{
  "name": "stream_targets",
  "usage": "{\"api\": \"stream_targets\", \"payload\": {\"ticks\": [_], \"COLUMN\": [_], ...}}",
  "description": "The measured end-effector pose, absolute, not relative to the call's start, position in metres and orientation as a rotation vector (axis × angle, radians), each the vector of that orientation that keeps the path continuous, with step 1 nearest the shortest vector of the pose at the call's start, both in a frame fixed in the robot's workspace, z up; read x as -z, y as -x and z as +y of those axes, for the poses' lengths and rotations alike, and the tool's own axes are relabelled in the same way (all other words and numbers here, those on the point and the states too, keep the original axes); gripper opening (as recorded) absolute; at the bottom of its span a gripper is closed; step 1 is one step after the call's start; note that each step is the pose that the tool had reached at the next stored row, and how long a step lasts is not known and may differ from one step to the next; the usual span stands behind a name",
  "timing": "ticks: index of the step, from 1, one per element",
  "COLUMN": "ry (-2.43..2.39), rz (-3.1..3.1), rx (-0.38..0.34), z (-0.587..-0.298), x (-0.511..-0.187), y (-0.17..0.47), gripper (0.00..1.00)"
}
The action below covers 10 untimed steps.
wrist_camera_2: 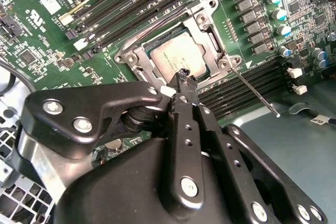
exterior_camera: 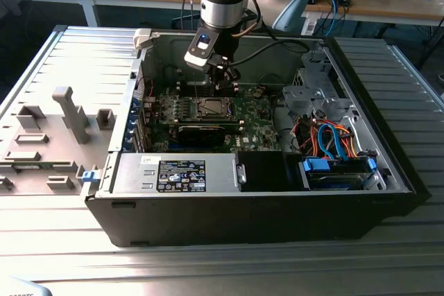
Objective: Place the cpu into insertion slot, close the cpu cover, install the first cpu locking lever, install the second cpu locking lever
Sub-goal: 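Install the first cpu locking lever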
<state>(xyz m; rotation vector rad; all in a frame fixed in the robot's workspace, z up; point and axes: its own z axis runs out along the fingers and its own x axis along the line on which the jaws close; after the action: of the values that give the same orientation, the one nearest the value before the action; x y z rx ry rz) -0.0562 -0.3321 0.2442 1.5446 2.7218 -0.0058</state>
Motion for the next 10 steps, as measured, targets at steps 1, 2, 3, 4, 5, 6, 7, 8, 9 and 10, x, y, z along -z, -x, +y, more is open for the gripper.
{"api": "stream_targets", "payload": {"ticks": [1,2,3,4,5,6,7,8,9,10], "ry": [-1.542,-1.54,-1.536,-1.534,-1.533,-1.529,-1.526,-1.524,-1.521,-1.519], "rz": [2.723,2.725,2.726,2.728,2.729,2.731,2.732,2.734,2.735,2.736], "rx": [0.006,0.006,0.006,0.006,0.006,0.006,0.006,0.006,0.006,0.006], "z": [-0.3321,-0.3321,-0.3321,-0.3321,-0.3321,-0.3321,-0.3321,-0.3321,-0.3321,-0.3321], "x": [-0.2442,-0.2443,-0.2443,-0.2442,-0.2443,-0.2443,-0.2443,-0.2443,-0.2443,-0.2442], "y": [0.0562,0.0562,0.0562,0.0562,0.0562,0.0562,0.0562,0.0562,0.0562,0.0562], "gripper": [0.11,0.11,0.11,0.11,0.11,0.11,0.11,0.11,0.11,0.11]}}
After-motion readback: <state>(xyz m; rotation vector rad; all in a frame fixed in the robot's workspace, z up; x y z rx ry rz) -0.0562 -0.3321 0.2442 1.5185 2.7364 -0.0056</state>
